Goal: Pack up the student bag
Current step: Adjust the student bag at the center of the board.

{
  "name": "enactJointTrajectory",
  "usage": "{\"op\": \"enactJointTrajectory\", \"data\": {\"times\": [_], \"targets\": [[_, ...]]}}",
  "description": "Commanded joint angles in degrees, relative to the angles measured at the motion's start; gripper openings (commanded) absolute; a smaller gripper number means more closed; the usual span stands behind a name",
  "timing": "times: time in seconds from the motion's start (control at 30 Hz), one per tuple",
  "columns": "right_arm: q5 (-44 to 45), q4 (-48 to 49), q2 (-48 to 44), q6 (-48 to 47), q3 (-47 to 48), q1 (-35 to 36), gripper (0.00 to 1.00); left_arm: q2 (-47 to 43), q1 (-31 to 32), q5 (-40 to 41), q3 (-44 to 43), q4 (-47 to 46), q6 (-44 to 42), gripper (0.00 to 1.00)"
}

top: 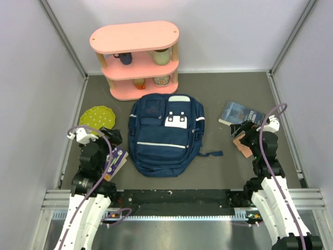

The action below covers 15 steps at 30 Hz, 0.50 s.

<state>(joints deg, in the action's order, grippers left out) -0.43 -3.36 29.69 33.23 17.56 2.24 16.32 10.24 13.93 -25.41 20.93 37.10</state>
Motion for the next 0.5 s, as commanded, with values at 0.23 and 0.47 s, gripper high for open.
{"op": "enactJointTrajectory", "data": {"times": [0.23, 0.47], "targets": [[-16.62, 15.74, 7.65, 5.51, 2.65, 0.40, 0.99, -5.84, 0.04, 10.42, -10.72, 25.48, 11.42, 0.98], [-20.05, 3.56, 19.87, 0.08, 12.75, 0.40, 0.99, -17.44, 0.04, -1.08, -8.08, 16.71, 3.96, 0.98]]}}
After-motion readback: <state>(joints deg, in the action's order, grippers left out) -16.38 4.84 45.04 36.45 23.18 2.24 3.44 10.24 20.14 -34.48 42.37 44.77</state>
